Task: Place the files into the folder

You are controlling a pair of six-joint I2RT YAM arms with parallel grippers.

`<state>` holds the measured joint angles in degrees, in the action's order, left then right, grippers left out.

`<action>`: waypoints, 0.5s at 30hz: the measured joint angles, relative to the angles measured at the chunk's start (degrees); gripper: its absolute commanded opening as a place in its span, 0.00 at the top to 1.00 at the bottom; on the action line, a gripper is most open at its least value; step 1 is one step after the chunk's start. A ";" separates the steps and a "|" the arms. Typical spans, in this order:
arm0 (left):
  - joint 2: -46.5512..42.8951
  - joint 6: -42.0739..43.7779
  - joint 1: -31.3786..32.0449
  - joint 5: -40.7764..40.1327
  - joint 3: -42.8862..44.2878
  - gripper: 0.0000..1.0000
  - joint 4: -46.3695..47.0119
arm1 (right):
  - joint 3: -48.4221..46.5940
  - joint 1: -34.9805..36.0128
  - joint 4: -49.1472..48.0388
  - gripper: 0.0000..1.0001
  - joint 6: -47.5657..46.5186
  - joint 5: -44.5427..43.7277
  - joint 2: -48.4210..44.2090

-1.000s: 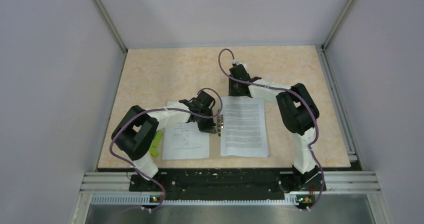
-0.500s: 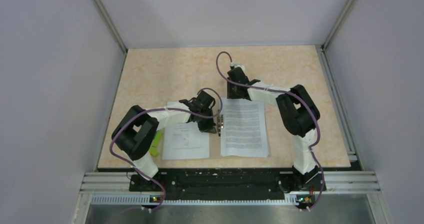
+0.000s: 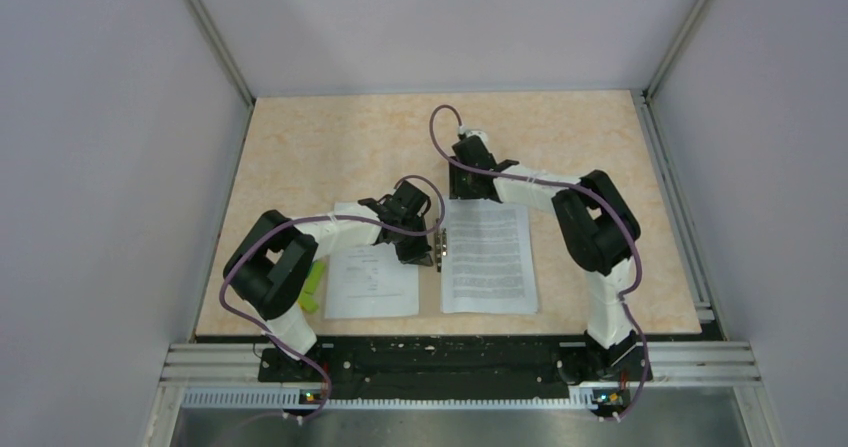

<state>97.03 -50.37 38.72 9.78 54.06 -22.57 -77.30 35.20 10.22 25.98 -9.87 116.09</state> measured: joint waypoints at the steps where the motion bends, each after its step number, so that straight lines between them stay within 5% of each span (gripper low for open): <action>1: 0.00 0.00 0.00 0.00 0.00 1.00 0.00 | -0.20 0.07 0.20 0.44 0.04 -0.02 0.00; 7: 0.00 -0.09 0.00 -0.04 0.00 1.00 -0.02 | -2.73 -0.55 4.63 0.35 -0.04 -0.13 -0.42; 15: 0.00 -0.09 0.00 -0.04 0.04 1.00 -0.07 | 1.64 -3.15 7.80 0.56 0.22 0.31 -14.16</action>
<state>97.03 -50.46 38.72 9.74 54.11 -22.63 -75.66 32.05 18.02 26.20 -9.56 101.93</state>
